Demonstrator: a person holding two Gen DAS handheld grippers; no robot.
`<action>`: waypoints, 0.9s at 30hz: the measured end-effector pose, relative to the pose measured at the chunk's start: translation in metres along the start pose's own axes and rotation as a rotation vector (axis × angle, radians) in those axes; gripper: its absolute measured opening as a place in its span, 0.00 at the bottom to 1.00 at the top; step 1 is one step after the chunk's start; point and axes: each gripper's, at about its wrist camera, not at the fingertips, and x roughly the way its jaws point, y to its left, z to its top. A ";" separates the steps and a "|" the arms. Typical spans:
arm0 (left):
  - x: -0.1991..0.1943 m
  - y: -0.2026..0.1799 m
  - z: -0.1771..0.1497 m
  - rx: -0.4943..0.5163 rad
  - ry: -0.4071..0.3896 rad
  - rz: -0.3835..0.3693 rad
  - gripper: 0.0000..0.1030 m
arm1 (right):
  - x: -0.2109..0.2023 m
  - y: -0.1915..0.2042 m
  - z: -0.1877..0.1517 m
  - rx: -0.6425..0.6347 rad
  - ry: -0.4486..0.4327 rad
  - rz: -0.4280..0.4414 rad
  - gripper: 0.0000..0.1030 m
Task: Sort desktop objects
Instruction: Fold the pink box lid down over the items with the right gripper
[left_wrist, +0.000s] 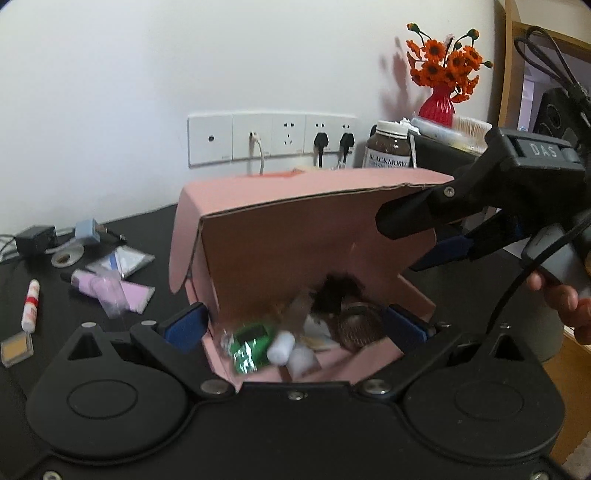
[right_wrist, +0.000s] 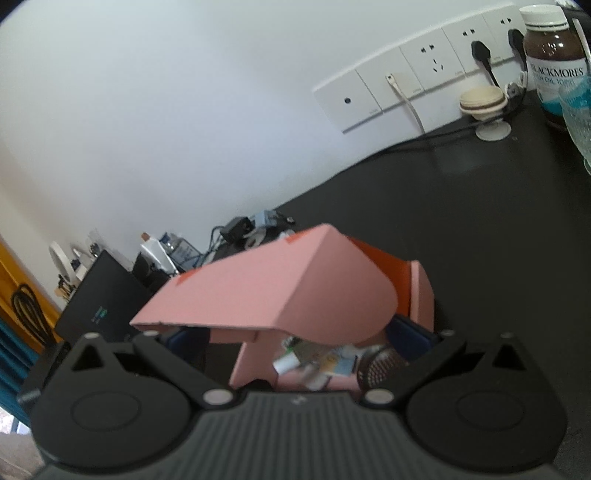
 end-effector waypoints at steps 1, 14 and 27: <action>-0.002 0.000 -0.002 -0.002 0.002 0.000 1.00 | 0.001 0.000 -0.002 -0.003 0.005 -0.004 0.99; -0.038 0.006 0.003 0.076 -0.109 0.057 1.00 | -0.004 0.019 -0.011 -0.158 0.039 -0.072 0.99; -0.043 -0.018 -0.008 0.146 -0.108 -0.016 1.00 | -0.032 0.043 -0.021 -0.416 0.012 -0.183 0.99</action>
